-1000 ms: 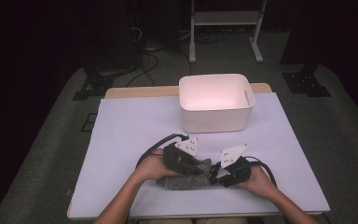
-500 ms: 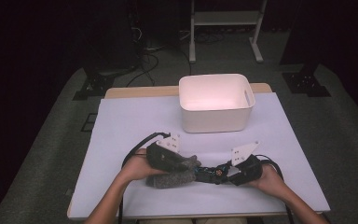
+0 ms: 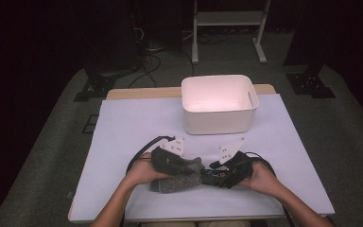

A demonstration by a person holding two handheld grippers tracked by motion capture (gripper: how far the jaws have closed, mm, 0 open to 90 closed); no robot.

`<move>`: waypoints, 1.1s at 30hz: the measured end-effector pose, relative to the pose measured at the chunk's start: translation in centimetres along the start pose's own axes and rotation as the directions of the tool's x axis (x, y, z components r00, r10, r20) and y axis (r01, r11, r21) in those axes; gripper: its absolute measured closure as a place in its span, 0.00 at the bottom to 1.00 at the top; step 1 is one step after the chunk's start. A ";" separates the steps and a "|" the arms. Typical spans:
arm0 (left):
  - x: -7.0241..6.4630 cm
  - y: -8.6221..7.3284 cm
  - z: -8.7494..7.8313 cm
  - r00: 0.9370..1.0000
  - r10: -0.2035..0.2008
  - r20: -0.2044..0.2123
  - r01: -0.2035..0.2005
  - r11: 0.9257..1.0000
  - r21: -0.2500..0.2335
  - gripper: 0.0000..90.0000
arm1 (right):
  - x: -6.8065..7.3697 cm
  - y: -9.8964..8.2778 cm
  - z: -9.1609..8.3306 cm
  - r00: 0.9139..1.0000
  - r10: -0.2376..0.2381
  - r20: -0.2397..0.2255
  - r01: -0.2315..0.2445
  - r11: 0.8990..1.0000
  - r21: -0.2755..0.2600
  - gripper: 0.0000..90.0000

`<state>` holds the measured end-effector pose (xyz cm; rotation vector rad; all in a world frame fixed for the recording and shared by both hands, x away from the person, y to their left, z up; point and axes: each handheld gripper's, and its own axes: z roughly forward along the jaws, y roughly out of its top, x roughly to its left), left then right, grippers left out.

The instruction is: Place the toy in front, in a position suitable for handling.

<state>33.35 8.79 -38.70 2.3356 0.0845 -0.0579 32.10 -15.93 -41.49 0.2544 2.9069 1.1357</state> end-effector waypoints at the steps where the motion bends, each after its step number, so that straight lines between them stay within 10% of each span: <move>1: 0.0 0.0 0.0 1.000 0.000 0.000 0.000 1.000 -0.001 0.88 | 0.0 0.4 0.4 1.000 -0.006 -0.002 0.006 1.000 0.020 0.42; 14: 0.0 0.1 0.1 1.000 0.002 -0.004 -0.002 1.000 -0.007 0.88 | -0.3 1.9 2.1 0.999 -0.037 0.011 0.036 0.996 0.081 0.61; 33: 0.3 -1.1 0.7 1.000 -0.022 0.015 0.022 1.000 0.002 0.87 | -0.4 0.3 0.5 1.000 -0.015 0.018 0.013 0.995 0.099 0.61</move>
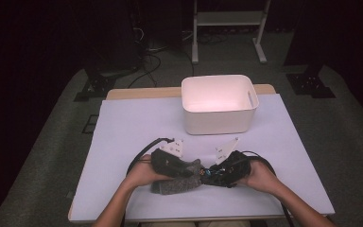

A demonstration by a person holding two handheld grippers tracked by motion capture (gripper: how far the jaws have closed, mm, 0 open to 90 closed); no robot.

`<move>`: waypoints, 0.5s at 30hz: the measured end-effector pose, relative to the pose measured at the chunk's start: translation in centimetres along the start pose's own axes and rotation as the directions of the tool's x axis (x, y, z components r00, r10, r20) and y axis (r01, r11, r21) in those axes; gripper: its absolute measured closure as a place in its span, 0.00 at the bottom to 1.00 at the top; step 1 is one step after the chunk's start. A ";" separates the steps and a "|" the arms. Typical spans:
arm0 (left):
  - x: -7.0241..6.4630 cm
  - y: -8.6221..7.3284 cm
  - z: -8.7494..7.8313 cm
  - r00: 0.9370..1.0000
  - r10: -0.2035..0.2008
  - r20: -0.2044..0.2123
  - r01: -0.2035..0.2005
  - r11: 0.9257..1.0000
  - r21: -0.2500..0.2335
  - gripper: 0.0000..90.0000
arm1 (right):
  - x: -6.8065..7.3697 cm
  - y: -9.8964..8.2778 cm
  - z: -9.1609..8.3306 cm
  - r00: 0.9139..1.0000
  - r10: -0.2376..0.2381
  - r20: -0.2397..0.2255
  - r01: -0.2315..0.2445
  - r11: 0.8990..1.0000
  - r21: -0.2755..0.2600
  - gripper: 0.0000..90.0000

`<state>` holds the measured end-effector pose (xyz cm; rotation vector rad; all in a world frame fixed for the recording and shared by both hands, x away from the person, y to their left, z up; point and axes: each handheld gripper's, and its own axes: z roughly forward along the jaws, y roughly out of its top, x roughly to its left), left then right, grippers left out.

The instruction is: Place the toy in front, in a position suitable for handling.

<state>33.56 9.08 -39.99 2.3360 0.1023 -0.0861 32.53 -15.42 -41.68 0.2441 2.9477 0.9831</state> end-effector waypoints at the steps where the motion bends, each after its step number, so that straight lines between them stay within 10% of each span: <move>1: 0.0 0.0 0.1 1.000 -0.002 0.004 0.002 1.000 0.000 0.88 | -0.1 0.1 0.1 1.000 0.002 -0.005 -0.002 1.000 0.001 0.60; 4: 0.1 0.0 0.2 1.000 -0.005 0.012 0.005 1.000 -0.004 0.88 | -0.3 0.6 0.6 1.000 0.020 -0.017 -0.020 0.999 0.034 0.51; 10: 0.2 0.0 0.0 1.000 -0.009 0.006 0.009 1.000 -0.014 0.88 | -0.3 1.7 1.4 1.000 -0.013 -0.018 0.014 0.998 0.067 0.63; 15: 0.3 0.0 -1.1 1.000 -0.023 -0.003 0.022 0.999 -0.044 0.88 | -0.4 2.0 1.4 1.000 -0.007 -0.007 0.007 1.000 0.014 0.63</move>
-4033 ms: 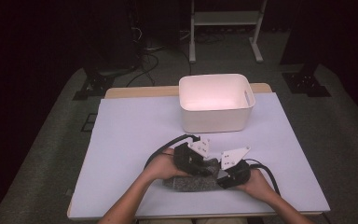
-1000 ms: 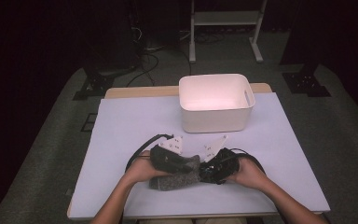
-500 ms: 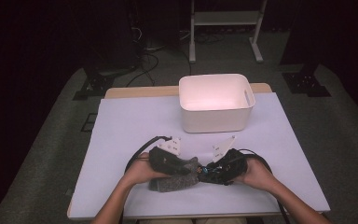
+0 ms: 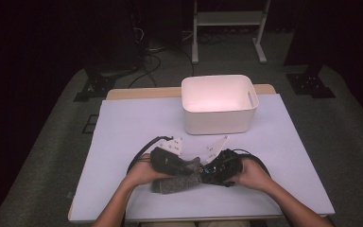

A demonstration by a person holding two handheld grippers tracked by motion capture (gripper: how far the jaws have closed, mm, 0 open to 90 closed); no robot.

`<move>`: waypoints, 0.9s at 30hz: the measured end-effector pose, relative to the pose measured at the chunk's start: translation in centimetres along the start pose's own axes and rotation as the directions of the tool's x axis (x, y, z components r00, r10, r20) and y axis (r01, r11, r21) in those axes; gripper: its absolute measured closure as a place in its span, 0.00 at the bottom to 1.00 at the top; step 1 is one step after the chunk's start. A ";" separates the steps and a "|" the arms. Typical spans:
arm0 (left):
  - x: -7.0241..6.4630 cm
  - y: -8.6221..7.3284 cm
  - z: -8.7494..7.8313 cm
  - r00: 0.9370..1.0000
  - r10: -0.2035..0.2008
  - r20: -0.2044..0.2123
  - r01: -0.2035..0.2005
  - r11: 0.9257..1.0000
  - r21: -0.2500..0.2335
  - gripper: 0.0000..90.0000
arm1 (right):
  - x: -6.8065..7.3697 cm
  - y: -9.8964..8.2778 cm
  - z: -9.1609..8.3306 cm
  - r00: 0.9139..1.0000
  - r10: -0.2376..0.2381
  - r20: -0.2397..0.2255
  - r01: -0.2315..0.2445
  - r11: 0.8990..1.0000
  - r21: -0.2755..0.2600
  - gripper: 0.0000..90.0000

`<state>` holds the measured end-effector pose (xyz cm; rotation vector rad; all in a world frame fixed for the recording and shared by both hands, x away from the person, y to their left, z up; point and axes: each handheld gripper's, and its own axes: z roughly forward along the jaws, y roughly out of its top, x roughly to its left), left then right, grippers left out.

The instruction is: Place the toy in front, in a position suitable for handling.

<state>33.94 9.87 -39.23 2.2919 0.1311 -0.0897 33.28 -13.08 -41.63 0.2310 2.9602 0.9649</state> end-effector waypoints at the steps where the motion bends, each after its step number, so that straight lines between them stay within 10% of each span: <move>1: 0.0 0.2 -0.6 1.000 0.002 -0.011 -0.002 1.000 -0.002 0.88 | -0.1 0.1 0.0 1.000 0.006 -0.006 -0.006 1.000 -0.014 0.63; 9: -0.7 3.1 -4.3 0.996 0.066 -0.059 -0.066 0.998 0.001 0.88 | -0.4 2.2 -0.4 1.000 0.009 -0.028 -0.014 0.983 -0.182 0.64; 27: -0.5 3.1 -2.3 0.998 0.062 -0.023 -0.062 0.998 0.002 0.88 | 0.4 -1.8 -2.7 1.000 0.009 0.015 -0.005 0.964 -0.266 0.64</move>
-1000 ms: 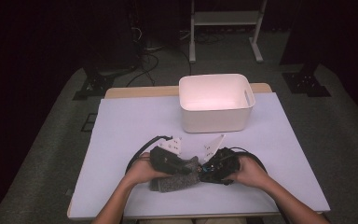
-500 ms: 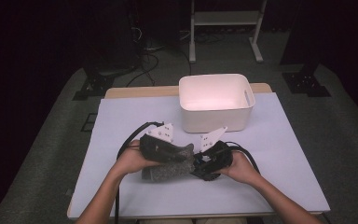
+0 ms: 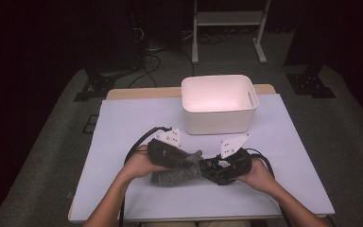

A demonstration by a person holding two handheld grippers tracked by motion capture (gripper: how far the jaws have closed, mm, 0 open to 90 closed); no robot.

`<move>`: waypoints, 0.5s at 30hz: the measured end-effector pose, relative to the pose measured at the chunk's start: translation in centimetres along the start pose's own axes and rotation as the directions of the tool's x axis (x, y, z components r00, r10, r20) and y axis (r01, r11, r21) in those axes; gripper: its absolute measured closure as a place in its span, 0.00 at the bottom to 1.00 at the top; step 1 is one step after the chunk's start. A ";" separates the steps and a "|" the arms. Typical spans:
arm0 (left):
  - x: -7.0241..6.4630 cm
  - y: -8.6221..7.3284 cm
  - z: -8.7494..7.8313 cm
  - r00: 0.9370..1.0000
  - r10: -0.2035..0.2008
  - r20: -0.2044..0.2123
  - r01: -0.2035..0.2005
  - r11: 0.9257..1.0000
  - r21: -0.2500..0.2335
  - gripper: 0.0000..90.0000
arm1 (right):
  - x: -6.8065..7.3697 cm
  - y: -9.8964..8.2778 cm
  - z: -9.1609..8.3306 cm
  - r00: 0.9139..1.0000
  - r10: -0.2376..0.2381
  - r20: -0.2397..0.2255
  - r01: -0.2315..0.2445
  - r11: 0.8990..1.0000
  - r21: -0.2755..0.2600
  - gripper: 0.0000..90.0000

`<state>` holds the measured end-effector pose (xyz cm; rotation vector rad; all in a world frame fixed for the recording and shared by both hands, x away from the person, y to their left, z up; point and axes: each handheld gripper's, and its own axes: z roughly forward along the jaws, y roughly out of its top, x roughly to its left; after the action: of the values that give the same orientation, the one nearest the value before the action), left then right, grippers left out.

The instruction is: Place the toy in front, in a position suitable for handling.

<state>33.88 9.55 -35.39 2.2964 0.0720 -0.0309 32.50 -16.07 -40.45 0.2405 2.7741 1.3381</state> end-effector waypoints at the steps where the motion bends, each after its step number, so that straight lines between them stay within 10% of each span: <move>1: 0.1 0.1 -0.1 1.000 0.001 -0.001 -0.001 1.000 -0.001 0.88 | 0.0 0.1 0.0 1.000 -0.001 0.005 0.001 1.000 0.000 0.64; 15: -0.4 1.1 -2.8 1.000 0.018 -0.017 -0.019 0.999 -0.042 0.88 | -0.2 2.1 1.8 1.000 0.005 -0.027 -0.007 0.996 -0.084 0.64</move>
<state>33.58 10.86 -32.70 2.2549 0.0598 -0.0004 33.15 -13.40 -39.98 0.2290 2.7327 1.4668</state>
